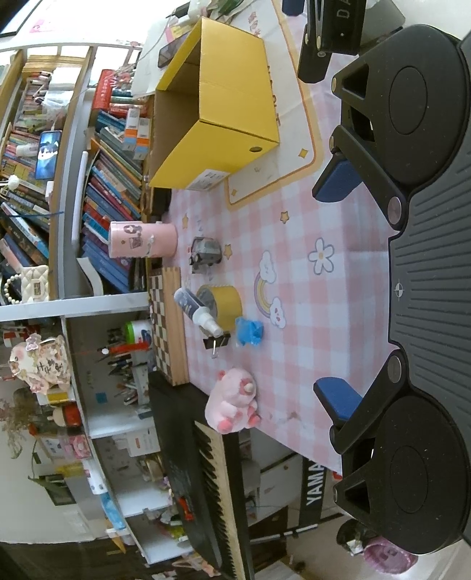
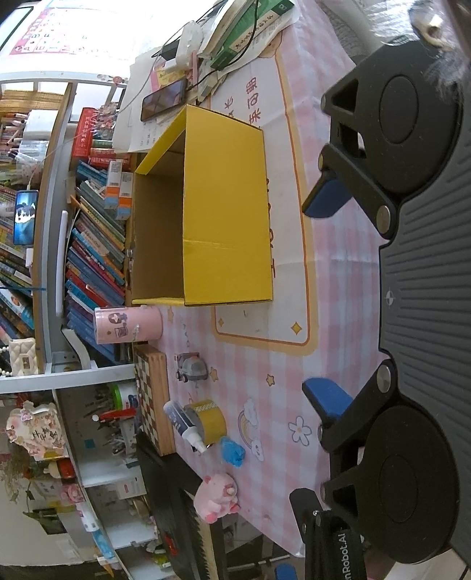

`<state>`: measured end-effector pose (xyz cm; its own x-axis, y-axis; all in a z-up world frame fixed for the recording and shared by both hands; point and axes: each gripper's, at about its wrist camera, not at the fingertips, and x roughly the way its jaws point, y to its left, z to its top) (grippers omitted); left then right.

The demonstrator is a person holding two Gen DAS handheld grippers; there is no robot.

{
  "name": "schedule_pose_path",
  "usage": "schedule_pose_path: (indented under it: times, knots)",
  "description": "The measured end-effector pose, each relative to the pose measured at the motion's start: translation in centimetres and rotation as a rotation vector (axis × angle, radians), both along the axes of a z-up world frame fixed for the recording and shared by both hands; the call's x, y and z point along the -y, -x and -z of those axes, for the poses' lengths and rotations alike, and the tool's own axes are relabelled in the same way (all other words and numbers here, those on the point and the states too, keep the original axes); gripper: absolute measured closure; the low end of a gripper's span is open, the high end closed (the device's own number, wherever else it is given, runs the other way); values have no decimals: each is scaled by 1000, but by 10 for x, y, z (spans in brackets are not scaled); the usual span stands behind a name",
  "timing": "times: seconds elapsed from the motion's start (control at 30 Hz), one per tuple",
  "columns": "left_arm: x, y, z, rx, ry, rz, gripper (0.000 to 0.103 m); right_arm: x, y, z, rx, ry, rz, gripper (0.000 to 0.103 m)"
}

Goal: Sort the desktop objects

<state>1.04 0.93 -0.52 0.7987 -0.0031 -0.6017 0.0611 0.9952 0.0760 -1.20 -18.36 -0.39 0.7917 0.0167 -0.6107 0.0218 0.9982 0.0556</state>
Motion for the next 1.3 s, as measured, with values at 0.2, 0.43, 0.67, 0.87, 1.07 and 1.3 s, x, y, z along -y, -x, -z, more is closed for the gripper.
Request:
schedule_pose_path:
  times: [0.2,0.43,0.67,0.87,1.07,1.3]
  knots:
    - [-1,0,1,-3,8,4,0,-2,1,1,-8,5,4,20]
    - [2,0,2,-8,-6,20,0,-5,3,-1,-2,6,-10,20]
    - [0,0,1,-13,9,30,0,-8,6,-2,-6,3,-22,22]
    - [4,0,1,-11,8,68,0,-5,10,-4,-8,13,2,30]
    - [2,0,2,-14,15,78,0,-8,14,-5,7,18,-10,30]
    - [-10,0,2,-19,18,34,0,-22,9,-5,5,36,-61,24]
